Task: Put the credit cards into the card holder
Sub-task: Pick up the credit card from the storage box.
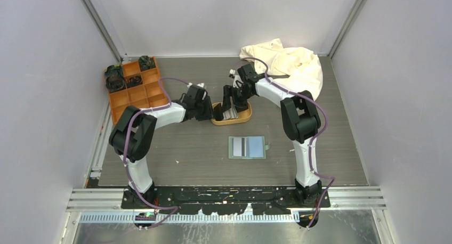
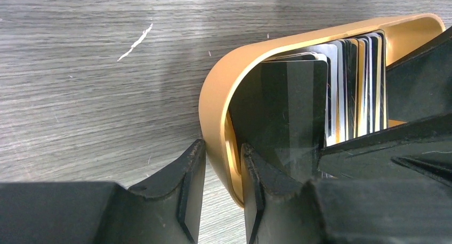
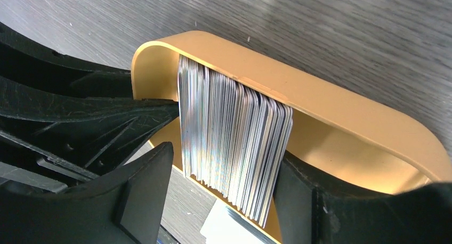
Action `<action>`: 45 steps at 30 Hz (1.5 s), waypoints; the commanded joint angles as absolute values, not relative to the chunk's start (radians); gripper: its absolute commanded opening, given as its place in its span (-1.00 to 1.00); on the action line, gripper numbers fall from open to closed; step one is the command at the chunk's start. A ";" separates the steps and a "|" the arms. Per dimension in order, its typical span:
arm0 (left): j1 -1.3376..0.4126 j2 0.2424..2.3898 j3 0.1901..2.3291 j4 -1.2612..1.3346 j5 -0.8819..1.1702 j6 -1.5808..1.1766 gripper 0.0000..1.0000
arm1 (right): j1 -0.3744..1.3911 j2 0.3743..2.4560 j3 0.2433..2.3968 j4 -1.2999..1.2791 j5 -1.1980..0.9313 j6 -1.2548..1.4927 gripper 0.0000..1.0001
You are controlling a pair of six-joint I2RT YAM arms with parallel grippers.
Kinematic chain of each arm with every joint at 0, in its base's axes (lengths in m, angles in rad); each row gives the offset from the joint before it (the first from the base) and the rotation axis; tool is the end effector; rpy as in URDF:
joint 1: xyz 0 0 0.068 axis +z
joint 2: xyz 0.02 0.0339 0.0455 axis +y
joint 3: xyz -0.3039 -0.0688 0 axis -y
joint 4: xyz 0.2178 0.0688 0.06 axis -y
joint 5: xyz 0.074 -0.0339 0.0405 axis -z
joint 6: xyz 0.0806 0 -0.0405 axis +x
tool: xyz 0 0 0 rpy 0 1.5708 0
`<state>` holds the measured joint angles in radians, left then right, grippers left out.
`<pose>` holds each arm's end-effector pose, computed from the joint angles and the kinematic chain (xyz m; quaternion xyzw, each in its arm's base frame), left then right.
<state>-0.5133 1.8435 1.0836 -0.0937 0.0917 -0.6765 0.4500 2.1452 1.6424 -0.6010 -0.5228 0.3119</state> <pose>0.3470 -0.2041 0.1834 -0.0602 0.9336 -0.2320 0.2663 0.4054 0.2405 0.1878 -0.1245 0.9334 0.3165 0.1140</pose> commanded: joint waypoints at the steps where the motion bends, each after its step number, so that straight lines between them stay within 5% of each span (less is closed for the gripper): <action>1: -0.521 1.870 1.108 -0.046 0.172 -0.672 -0.39 | 0.452 2.126 1.701 -0.632 -0.526 0.279 0.42; 12: -0.521 1.847 1.092 -0.040 0.176 -0.679 -0.39 | 0.417 2.210 1.712 -0.670 -0.571 0.294 0.52; 31: -0.517 1.781 1.084 -0.052 0.169 -0.679 -0.33 | 0.298 2.123 1.704 -0.665 -0.687 0.327 0.31; 45: -0.513 1.721 1.078 -0.083 0.167 -0.657 -0.32 | 0.260 2.111 1.706 -0.670 -0.709 0.337 -0.16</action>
